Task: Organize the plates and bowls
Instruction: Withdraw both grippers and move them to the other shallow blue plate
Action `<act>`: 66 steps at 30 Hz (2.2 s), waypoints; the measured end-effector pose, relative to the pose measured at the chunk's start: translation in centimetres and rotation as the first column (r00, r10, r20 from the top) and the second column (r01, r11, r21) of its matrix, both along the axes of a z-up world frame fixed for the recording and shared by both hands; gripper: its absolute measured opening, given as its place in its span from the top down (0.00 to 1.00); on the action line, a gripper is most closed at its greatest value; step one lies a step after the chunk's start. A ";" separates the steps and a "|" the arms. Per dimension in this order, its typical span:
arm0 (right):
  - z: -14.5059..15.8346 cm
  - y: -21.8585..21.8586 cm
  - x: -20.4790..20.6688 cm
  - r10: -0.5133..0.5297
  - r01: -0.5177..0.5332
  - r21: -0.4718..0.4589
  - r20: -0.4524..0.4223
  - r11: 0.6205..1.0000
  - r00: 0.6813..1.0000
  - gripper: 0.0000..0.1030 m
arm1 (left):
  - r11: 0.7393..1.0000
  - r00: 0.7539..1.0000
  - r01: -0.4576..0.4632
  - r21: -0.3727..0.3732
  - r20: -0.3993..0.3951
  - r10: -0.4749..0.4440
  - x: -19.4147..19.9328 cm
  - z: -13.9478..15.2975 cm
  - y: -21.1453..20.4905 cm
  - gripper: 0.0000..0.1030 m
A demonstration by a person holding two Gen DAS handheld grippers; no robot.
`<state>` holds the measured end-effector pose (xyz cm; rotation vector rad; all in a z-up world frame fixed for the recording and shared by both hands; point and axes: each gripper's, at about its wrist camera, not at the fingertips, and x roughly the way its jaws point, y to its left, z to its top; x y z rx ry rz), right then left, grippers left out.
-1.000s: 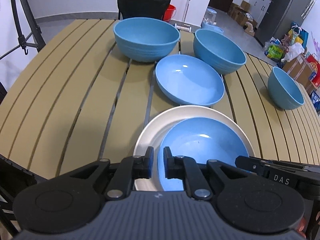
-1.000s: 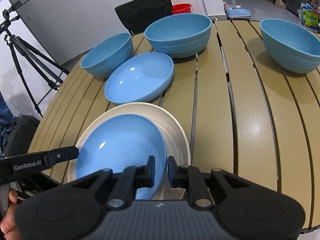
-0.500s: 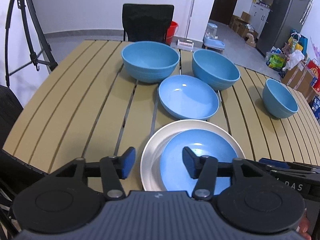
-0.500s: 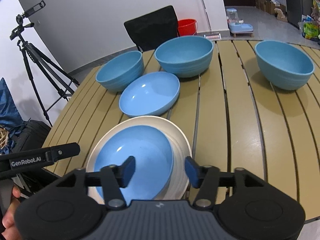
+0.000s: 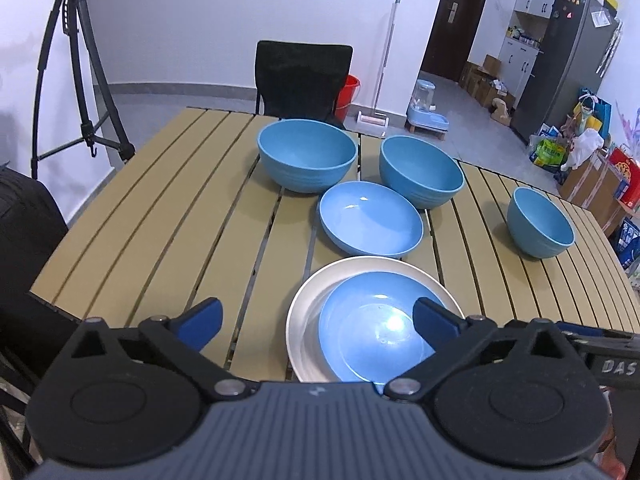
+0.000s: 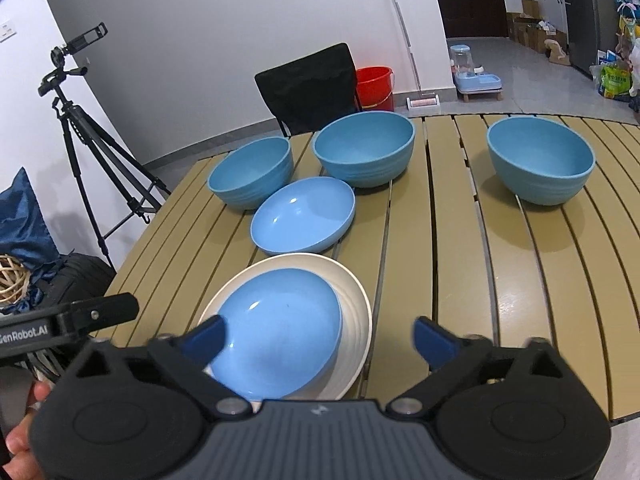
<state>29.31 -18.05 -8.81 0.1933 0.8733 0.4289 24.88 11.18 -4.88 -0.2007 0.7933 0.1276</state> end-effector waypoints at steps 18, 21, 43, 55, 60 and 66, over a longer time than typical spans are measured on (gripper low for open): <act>2.3 -1.3 0.2 0.010 -0.009 -0.019 0.042 1.000 0.999 0.00 | 1.000 1.000 -0.010 0.014 0.010 0.009 -0.4 1.4 -0.6 0.00; 2.3 -1.3 0.7 0.012 -0.011 -0.022 0.042 1.000 0.999 0.00 | 1.000 1.000 -0.008 0.016 0.012 0.007 0.0 1.6 -0.6 0.00; 1.1 -0.4 7.2 0.031 -0.030 -0.062 0.015 0.998 0.999 0.00 | 0.999 1.000 0.010 0.036 -0.016 -0.010 7.0 2.0 -0.9 0.00; -1.2 -0.1 11.4 0.019 -0.021 -0.052 -0.042 0.998 0.999 0.00 | 0.999 0.996 -0.009 0.033 -0.093 0.012 11.8 -0.1 -0.3 0.00; -2.3 0.4 12.9 0.013 -0.016 -0.044 -0.069 0.999 0.998 0.00 | 1.000 0.991 -0.014 0.024 -0.135 0.017 13.7 -1.4 0.0 0.00; -3.6 1.0 14.8 0.011 -0.014 -0.032 -0.102 0.999 0.995 0.00 | 0.999 0.986 -0.027 0.017 -0.162 0.029 15.7 -2.6 0.3 0.00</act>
